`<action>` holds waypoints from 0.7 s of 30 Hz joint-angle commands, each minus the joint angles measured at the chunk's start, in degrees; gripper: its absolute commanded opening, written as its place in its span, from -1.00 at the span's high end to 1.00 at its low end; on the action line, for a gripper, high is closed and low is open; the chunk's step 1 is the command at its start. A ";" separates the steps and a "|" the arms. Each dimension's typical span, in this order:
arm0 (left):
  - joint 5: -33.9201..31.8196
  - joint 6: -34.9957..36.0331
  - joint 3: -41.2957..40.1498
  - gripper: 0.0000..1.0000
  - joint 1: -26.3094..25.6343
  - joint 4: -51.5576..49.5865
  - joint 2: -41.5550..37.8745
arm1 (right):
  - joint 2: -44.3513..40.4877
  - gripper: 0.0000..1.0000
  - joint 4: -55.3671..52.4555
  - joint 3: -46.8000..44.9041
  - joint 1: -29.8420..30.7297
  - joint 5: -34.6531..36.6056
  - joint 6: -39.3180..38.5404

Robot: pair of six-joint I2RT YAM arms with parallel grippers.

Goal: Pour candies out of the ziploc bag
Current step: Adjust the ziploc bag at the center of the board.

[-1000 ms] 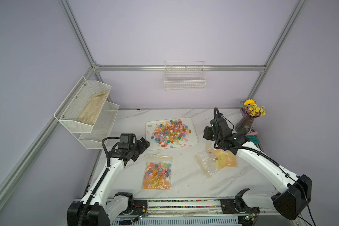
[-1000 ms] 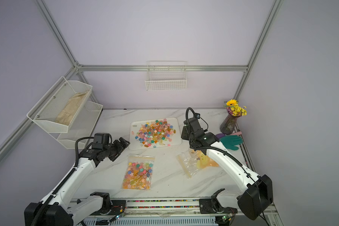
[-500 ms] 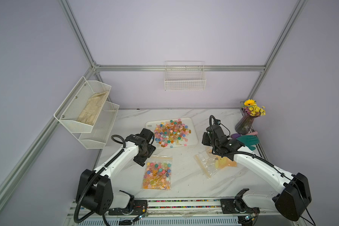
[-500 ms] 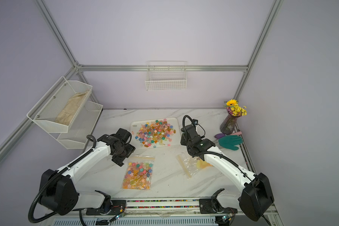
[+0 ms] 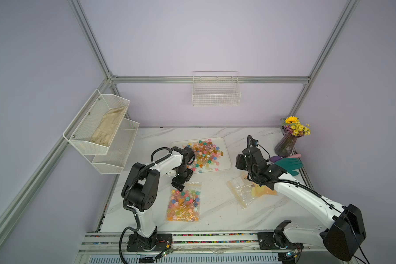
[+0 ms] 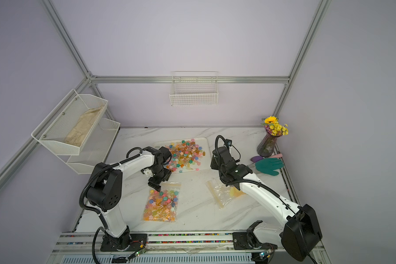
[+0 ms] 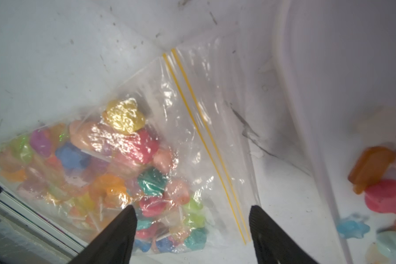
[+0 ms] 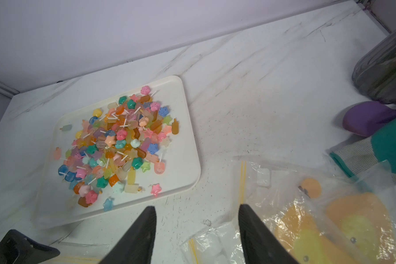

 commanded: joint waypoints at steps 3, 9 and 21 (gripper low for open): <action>-0.38 -3.64 4.82 -0.50 -0.08 -2.15 2.84 | -0.02 -0.20 2.26 -0.64 0.32 -0.22 -1.18; -0.58 -4.54 5.69 -0.41 -0.06 -1.92 5.58 | -0.73 -0.20 2.61 -0.95 0.32 -0.27 -1.62; -1.17 -5.48 4.85 -0.15 -0.14 -1.62 5.37 | -0.04 -0.20 3.14 -1.20 0.32 -0.44 -1.91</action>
